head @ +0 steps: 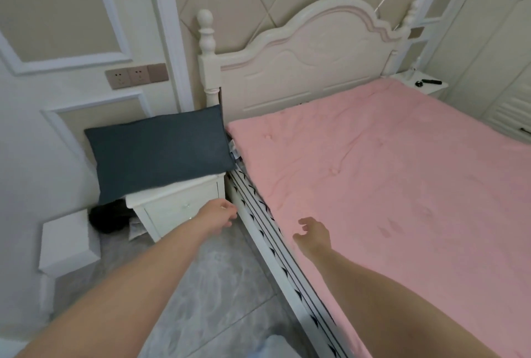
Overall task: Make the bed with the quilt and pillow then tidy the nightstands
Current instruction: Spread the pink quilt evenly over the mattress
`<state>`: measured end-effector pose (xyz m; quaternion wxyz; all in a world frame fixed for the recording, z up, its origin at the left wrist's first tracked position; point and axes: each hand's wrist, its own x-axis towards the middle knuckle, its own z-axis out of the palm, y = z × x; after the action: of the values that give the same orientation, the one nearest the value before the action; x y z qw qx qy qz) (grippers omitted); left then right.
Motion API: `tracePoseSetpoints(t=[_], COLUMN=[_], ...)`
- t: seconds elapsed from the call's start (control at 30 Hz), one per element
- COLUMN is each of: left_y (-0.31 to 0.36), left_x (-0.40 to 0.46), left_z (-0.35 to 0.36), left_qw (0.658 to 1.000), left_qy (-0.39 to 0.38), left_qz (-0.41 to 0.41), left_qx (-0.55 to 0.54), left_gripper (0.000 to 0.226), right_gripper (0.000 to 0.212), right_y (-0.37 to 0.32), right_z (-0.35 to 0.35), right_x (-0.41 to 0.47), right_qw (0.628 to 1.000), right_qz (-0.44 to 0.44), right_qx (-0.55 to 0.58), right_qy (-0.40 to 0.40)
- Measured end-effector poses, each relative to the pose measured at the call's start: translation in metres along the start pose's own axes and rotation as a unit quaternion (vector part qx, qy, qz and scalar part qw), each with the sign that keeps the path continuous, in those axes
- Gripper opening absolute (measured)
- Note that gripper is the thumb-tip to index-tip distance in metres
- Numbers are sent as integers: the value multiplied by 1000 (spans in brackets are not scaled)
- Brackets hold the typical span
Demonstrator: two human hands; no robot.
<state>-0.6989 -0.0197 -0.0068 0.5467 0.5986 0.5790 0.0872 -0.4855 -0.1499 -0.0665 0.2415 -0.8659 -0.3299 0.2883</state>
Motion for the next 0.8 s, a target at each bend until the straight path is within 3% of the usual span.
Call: tracePoseSetpoints(t=[0.23,0.57,0.8], left_y=[45,130,152], left_x=[107,271,357], left_z=[-21,-59,-73], left_qw=[999,999,997], left_qy=[-37,20,2], left_qz=[-1,-7,-5], left_qx=[22,35,79], left_gripper=[12,12,11], right_gripper=[39,31,27], right_y=[-37,-105,-150], right_z=[27,-1,10], right_x=[104,281,358], right_qw=[1000,999,999], right_qz=[3,15,24], right_qx=[5,-8,-19], right_qy=[-10,-29,-36])
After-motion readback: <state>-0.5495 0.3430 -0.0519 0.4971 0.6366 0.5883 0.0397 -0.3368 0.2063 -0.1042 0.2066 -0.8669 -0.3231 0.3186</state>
